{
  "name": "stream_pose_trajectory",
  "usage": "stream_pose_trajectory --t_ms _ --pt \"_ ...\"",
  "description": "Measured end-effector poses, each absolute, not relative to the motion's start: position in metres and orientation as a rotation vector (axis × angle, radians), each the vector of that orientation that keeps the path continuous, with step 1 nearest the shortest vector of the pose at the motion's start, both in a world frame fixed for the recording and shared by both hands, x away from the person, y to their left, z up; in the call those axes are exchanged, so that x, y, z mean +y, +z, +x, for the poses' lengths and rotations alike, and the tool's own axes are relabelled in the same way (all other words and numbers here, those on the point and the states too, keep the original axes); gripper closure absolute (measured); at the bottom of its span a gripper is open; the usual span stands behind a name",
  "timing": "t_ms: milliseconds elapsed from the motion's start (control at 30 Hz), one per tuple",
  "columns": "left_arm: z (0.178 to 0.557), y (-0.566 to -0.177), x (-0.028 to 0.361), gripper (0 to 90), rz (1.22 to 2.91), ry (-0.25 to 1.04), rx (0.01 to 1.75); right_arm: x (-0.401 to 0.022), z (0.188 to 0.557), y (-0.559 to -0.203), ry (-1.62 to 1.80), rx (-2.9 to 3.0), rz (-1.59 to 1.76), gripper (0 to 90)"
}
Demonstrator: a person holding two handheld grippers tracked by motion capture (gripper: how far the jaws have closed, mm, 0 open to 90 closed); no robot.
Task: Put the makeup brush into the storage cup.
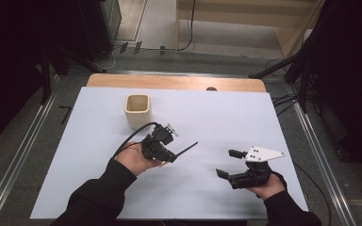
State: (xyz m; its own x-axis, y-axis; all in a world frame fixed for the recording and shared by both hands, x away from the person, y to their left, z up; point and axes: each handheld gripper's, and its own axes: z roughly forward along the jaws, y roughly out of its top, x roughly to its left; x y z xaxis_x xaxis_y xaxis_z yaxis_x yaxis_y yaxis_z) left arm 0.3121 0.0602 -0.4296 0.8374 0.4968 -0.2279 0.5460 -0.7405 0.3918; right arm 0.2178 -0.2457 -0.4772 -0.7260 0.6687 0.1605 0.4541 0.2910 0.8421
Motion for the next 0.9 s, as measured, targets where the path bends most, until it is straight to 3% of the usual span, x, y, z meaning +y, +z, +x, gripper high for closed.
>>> stream_pose_trajectory --t_ms 367,900 --pt "0.296 -0.423 0.089 83.8 2.452 -0.201 0.697 -0.242 0.219 -0.476 1.443 2.360 1.021 13.7" --pt "0.287 -0.421 0.108 83.8 2.489 -0.221 0.518 -0.227 0.235 -0.465 1.510 2.473 0.872 22.4"
